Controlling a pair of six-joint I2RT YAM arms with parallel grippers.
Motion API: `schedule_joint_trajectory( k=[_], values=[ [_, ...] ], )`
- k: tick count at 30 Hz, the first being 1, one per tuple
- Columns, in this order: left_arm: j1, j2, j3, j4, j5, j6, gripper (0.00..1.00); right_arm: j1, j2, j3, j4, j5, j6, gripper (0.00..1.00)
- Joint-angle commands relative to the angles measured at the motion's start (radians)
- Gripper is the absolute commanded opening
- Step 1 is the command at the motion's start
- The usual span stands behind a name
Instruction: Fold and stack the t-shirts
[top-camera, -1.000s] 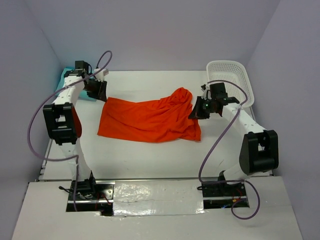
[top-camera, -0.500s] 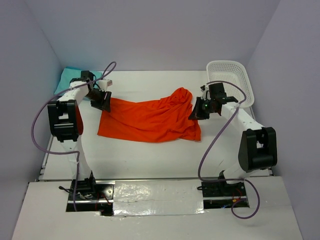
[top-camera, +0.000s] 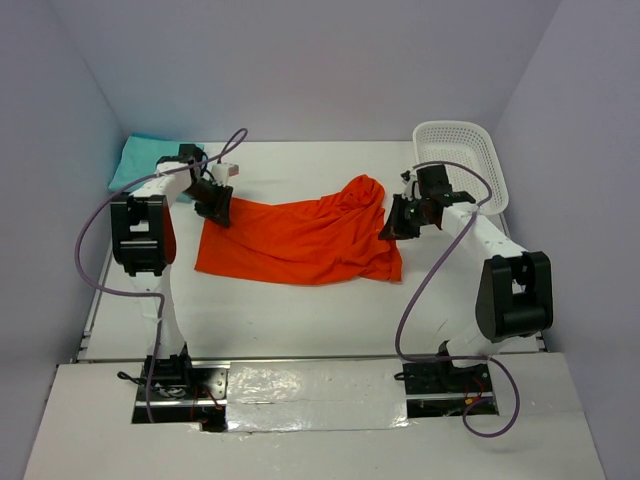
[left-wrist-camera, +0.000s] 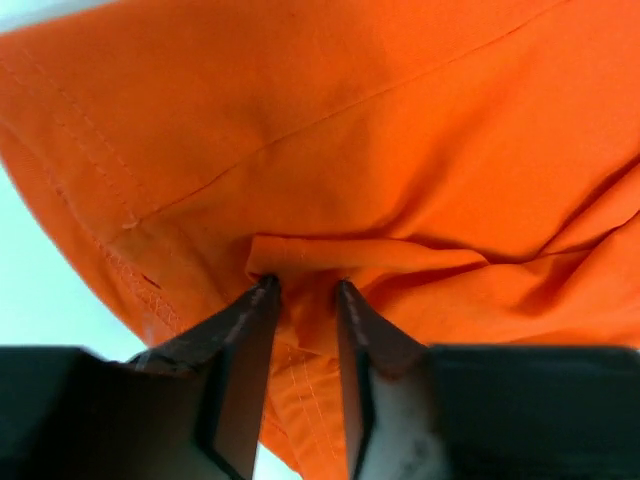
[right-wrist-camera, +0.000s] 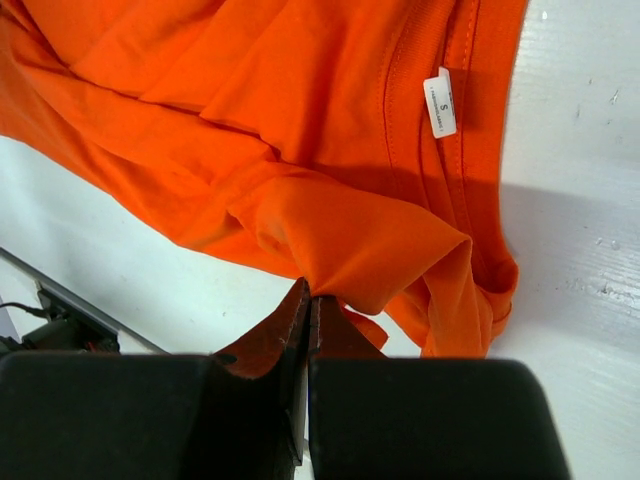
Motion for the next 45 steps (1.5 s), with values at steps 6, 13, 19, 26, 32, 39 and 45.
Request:
schedule_joint_trajectory(
  k=[6, 13, 19, 26, 32, 39, 45],
  values=[
    [0.004, -0.046, 0.051, -0.087, -0.141, 0.017, 0.57, -0.009, -0.021, 0.062, -0.017, 0.005, -0.023, 0.0],
    [0.002, -0.086, 0.037, -0.069, -0.15, -0.014, 0.53, -0.009, -0.03, 0.055, -0.023, 0.012, -0.03, 0.0],
    [-0.01, -0.05, -0.015, -0.085, -0.05, -0.031, 0.33, -0.018, -0.032, 0.062, -0.031, 0.012, -0.037, 0.0],
    [-0.009, -0.061, -0.011, -0.059, -0.148, -0.043, 0.49, -0.023, -0.035, 0.068, -0.036, 0.009, -0.044, 0.0],
    [-0.019, -0.038, 0.0, -0.062, -0.194, -0.054, 0.52, -0.024, -0.036, 0.066, -0.03, 0.0, -0.043, 0.0],
    [-0.027, -0.044, -0.018, -0.066, -0.17, -0.043, 0.22, -0.029, -0.038, 0.06, -0.033, 0.003, -0.047, 0.0],
    [-0.027, -0.053, 0.05, -0.1, -0.161, -0.025, 0.0, -0.036, -0.043, 0.072, -0.03, -0.012, -0.038, 0.0]
  ],
)
